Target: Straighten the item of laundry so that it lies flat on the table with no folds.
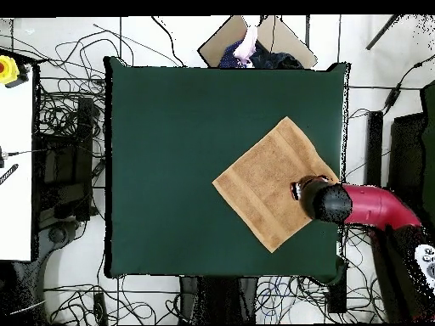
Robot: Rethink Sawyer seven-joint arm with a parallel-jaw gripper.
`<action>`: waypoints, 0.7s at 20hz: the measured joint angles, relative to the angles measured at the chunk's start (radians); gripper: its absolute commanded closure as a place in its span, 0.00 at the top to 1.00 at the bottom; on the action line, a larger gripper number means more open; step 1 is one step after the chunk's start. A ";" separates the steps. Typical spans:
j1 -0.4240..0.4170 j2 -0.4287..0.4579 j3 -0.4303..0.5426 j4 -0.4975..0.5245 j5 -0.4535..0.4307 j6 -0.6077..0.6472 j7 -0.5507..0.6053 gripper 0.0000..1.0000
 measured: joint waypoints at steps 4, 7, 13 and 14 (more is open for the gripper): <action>0.093 -0.030 -0.058 0.068 0.001 -0.092 0.028 1.00; 0.172 -0.032 -0.110 0.116 0.011 -0.192 0.070 1.00; 0.276 -0.012 -0.188 0.189 0.026 -0.383 0.148 0.00; 0.292 -0.005 -0.208 0.205 0.025 -0.427 0.155 0.00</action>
